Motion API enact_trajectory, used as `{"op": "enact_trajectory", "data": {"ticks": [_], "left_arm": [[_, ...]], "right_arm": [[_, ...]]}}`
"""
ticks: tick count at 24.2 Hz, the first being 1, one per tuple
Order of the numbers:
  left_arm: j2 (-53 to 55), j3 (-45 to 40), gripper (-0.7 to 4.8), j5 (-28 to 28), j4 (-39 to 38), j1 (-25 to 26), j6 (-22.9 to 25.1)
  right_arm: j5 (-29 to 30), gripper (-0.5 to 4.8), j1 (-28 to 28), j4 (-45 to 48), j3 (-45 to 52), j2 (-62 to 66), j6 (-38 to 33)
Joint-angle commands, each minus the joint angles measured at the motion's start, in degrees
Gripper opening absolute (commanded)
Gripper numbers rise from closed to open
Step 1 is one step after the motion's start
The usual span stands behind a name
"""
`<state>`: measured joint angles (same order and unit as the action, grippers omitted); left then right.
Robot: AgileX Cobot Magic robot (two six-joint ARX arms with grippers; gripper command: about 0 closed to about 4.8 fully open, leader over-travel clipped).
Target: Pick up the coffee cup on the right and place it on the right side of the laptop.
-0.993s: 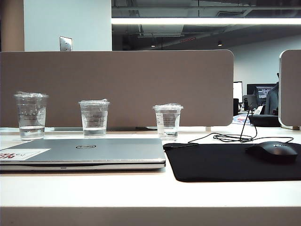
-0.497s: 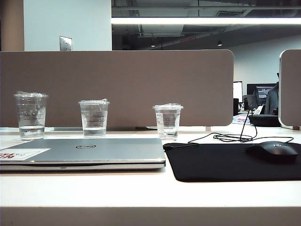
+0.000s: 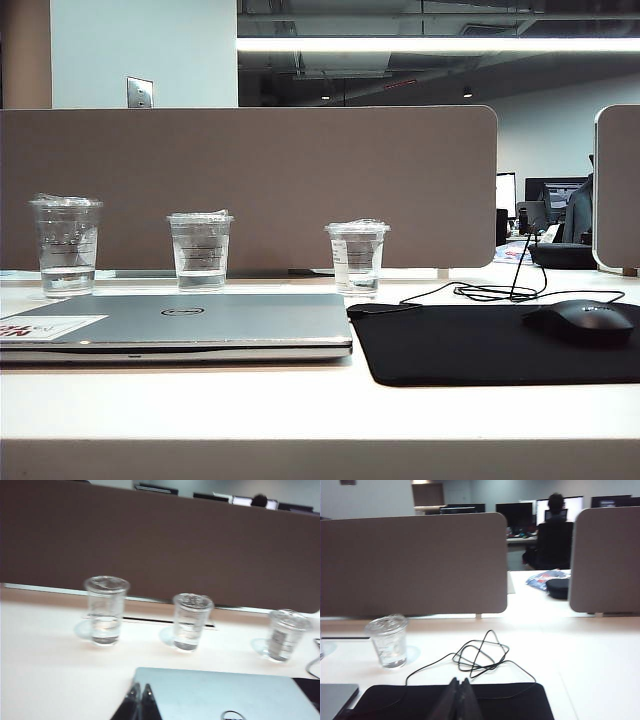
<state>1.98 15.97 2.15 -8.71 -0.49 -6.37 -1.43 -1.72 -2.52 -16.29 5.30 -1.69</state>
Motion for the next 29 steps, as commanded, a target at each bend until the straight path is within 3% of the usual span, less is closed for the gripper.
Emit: {"op": "enact_trajectory", "data": {"ticks": [1,7,15,22,29], "left_arm": [[2.7,1.9,-0.06,2.2,0.6,0.0,-1.2],[12.9,8.2,-0.06,5.0,-0.1,0.0,-1.1],[29.8,17.4,-0.05,15.8,-1.3,-0.9,-1.0],[38.7,23.7,-0.05,14.4,-4.4,-9.7,4.2],[43.8,27.6,-0.06,14.2,-5.9,-14.5,4.0]], "right_arm": [[0.5,-0.03,-0.3,1.9,-2.0,2.8,0.2],[5.2,-0.03,-0.3,4.5,-5.5,10.6,0.2],[13.2,-0.03,-0.3,11.1,-8.3,24.4,0.2],[13.7,-0.02,-1.3,23.3,-8.3,36.3,0.2],[16.3,-0.02,-5.9,34.0,-8.3,48.2,0.2]]}}
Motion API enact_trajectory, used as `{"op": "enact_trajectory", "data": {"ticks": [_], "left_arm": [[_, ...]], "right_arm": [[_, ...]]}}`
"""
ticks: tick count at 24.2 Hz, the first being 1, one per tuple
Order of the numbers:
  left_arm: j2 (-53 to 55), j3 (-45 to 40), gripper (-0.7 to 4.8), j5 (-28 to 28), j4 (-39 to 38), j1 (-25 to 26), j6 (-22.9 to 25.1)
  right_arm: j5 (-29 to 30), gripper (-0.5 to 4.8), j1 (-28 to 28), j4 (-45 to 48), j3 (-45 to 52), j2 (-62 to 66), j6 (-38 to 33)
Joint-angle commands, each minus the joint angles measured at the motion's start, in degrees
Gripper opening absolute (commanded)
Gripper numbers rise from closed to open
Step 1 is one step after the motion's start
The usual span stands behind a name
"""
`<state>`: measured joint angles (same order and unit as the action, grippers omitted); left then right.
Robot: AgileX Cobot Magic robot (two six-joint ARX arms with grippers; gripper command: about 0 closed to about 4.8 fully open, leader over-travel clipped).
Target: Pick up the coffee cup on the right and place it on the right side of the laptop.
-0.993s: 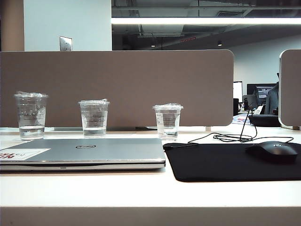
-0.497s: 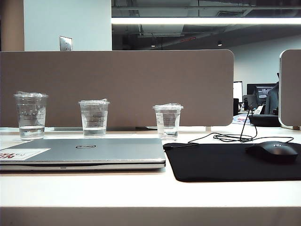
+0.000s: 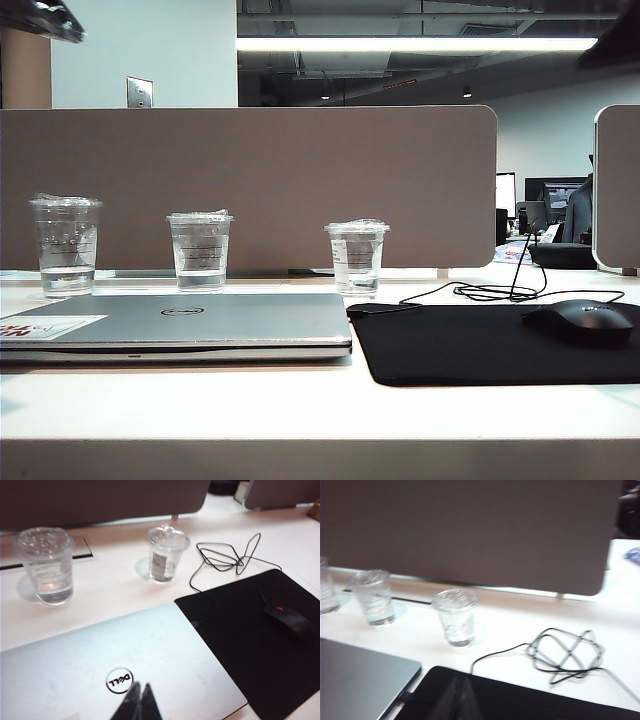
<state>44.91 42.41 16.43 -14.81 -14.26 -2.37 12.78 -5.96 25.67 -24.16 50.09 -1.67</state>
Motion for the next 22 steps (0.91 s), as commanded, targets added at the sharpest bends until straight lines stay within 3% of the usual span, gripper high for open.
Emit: {"op": "enact_trajectory", "data": {"ticks": [1,6,8,9,10,12,13,22], "left_arm": [[1.4,1.6,-0.06,-0.1,0.2,-1.0,0.0],[2.4,2.0,-0.06,-0.1,0.3,-1.4,-0.5],[2.4,2.0,-0.06,-0.1,0.3,-1.4,-1.0],[2.4,2.0,-0.06,-0.1,0.3,-1.4,-1.1],[2.4,2.1,-0.05,-0.1,0.3,-1.4,-1.1],[2.4,2.1,-0.05,-0.1,0.3,-1.4,-1.1],[2.4,2.1,-0.06,-0.1,0.3,-1.4,-1.1],[2.4,2.1,-0.06,0.3,0.4,-1.4,-1.1]], "right_arm": [[2.5,-0.02,-2.4,7.6,-0.4,5.2,0.2],[4.2,-0.01,-4.5,24.0,-0.5,21.0,0.2],[4.9,0.03,-4.5,26.0,-1.7,25.9,0.2],[5.5,0.33,-4.5,26.0,-2.5,28.0,0.2],[6.3,1.06,-4.5,26.0,-3.5,30.1,0.2],[8.1,4.31,-4.6,26.0,-6.1,34.5,0.2],[9.1,4.79,-4.6,26.0,-7.5,36.7,0.2],[14.4,4.79,-4.7,25.9,-20.6,51.3,0.2]]}}
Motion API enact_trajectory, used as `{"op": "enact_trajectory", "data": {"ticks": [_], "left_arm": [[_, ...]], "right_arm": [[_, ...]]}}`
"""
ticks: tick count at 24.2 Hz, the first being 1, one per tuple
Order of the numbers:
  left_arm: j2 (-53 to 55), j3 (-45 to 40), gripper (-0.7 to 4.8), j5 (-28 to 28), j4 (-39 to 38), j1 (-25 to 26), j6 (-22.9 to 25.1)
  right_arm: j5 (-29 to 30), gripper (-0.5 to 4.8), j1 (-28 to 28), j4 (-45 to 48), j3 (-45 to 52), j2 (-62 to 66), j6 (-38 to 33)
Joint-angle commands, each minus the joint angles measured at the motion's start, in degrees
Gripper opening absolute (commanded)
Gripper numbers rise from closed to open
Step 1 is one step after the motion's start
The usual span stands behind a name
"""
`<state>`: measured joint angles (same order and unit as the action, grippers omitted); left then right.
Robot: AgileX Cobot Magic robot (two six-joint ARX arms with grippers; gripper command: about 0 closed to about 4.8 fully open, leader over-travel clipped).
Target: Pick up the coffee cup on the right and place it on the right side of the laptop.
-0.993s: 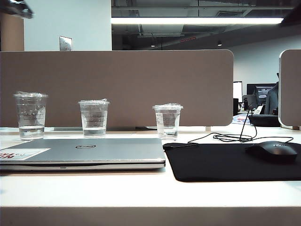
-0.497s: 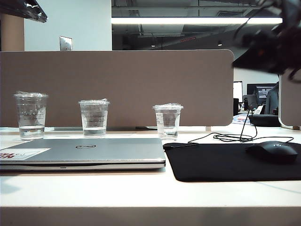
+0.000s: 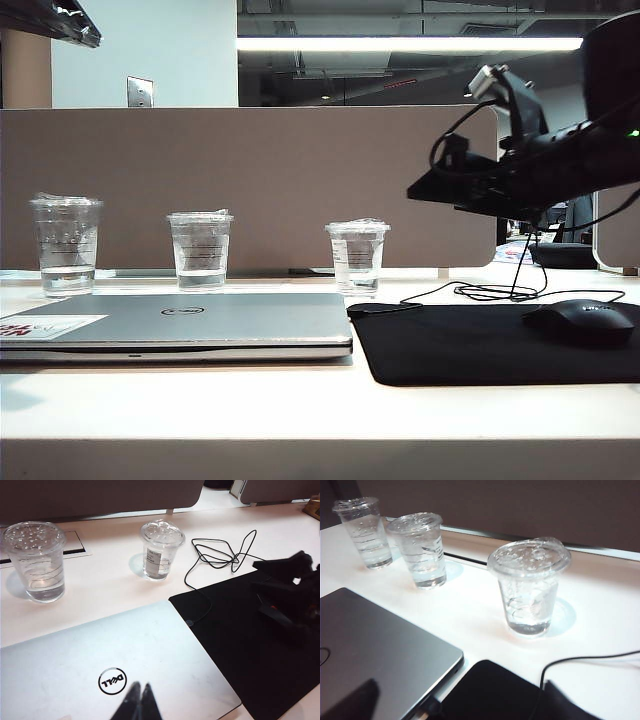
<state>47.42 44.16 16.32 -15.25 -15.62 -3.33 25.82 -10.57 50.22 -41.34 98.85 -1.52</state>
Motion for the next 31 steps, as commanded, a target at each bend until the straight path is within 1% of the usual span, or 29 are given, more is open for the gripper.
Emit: {"op": "enact_trajectory", "data": {"ticks": [1,8,9,11,17,26,31], "left_arm": [[-0.1,0.3,-0.06,0.5,0.9,0.0,-0.1],[-0.1,0.3,-0.06,0.5,1.2,-0.2,-0.2],[-0.1,0.3,-0.06,0.5,1.2,-0.2,-0.2],[-0.1,0.3,-0.06,0.5,1.2,-0.2,-0.2],[-0.1,0.3,-0.06,0.5,1.2,-0.2,-0.2],[0.0,0.3,-0.05,0.5,1.2,-0.2,-0.3],[0.0,0.3,-0.06,0.5,1.2,-0.2,-0.3]], "right_arm": [[1.4,4.79,-0.1,1.4,-4.8,3.8,0.0],[1.5,4.79,0.0,1.0,-15.0,12.9,0.0],[1.5,4.79,0.0,0.9,-18.3,15.7,0.0],[1.7,4.79,-0.1,0.7,-21.2,18.1,0.0],[2.6,4.79,-0.1,-3.2,-30.9,25.4,0.3],[2.3,4.79,-1.1,-5.5,-41.5,34.7,3.2],[2.4,4.79,-1.3,-6.8,-46.2,38.5,3.2]]}}
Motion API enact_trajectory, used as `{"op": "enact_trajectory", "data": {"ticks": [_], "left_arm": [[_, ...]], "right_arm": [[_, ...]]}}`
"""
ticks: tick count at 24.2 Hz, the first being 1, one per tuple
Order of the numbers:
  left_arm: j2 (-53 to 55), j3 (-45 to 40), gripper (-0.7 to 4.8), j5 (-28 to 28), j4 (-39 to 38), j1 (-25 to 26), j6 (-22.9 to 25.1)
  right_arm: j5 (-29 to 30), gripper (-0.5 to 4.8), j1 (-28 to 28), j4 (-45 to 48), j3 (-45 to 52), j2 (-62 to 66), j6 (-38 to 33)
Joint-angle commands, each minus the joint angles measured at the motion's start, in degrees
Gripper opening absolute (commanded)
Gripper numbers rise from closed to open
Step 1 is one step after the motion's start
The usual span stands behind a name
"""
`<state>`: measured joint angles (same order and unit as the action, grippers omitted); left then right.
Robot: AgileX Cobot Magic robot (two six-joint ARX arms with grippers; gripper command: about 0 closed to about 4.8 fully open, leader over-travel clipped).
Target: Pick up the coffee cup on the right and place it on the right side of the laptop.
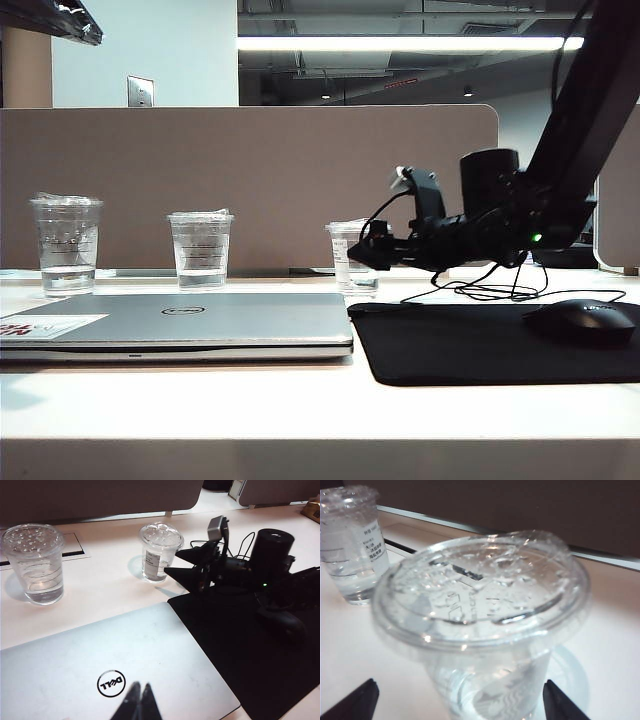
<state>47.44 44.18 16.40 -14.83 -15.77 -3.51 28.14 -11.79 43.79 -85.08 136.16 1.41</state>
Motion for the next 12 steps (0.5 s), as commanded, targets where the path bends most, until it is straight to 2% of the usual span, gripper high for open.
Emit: {"op": "enact_trajectory", "data": {"ticks": [1,12], "left_arm": [[0.0,0.3,-0.05,0.4,0.8,0.0,-0.1],[0.0,0.3,-0.06,0.4,0.8,0.0,-0.1]], "right_arm": [[0.0,4.79,-0.1,-1.2,-3.3,1.7,0.3],[0.1,4.79,-0.5,-3.3,-10.5,6.3,0.4]]}}
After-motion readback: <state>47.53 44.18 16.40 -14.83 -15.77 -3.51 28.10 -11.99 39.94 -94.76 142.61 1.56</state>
